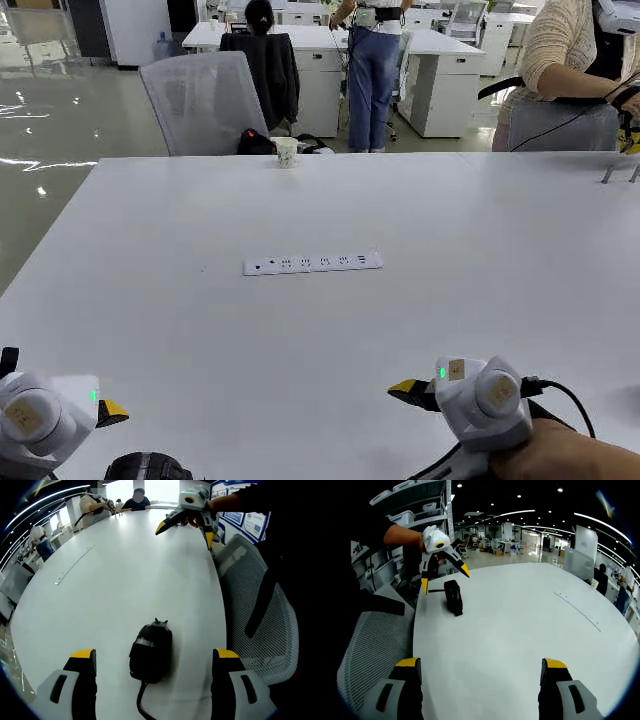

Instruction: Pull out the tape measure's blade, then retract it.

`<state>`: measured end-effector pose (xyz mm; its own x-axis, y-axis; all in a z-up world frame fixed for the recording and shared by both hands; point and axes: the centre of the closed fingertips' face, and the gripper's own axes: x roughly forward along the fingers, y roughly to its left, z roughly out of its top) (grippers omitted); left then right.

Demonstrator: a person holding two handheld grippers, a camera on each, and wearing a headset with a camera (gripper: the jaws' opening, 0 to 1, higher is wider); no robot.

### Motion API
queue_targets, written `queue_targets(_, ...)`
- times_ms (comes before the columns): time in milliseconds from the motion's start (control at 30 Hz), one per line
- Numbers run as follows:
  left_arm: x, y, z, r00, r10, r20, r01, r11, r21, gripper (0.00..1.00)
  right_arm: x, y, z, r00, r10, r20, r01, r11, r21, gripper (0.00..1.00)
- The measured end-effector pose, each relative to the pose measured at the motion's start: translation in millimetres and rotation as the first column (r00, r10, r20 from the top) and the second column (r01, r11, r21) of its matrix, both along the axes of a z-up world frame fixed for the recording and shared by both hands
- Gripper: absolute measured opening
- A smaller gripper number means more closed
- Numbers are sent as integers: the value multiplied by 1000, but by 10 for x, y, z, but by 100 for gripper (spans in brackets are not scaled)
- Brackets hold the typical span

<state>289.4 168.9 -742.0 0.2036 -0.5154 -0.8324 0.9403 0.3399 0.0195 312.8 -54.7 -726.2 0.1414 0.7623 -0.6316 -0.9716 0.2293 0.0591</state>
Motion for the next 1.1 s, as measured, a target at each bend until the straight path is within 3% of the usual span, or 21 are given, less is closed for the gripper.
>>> queue_targets(133, 19, 7, -92, 999, -45, -21, 46, 999, 28, 90, -7, 200, 6, 1000, 24, 13, -24, 1000, 8, 99)
queue_targets(367, 67, 13, -166, 998, -68, -16, 69, 996, 51, 84, -49, 448, -31, 997, 80, 26, -79, 997, -5, 99)
queue_targets(567, 76, -28, -230, 995, -95, -16, 96, 993, 74, 77, -47, 573, -110, 995, 103, 20, -102, 995, -18, 99)
queue_targets(700, 78, -86, -241, 994, -104, -17, 105, 992, 72, 67, -47, 653, -149, 994, 111, 8, -110, 994, -20, 99)
queue_targets(1000, 53, -173, -282, 989, -144, -29, 145, 986, 80, 57, -54, 842, -243, 990, 143, -2, -143, 989, -47, 99)
queue_targets(1100, 67, -169, -302, 986, -166, -22, 167, 980, 106, 52, -65, 918, -246, 986, 167, -3, -167, 984, -56, 99)
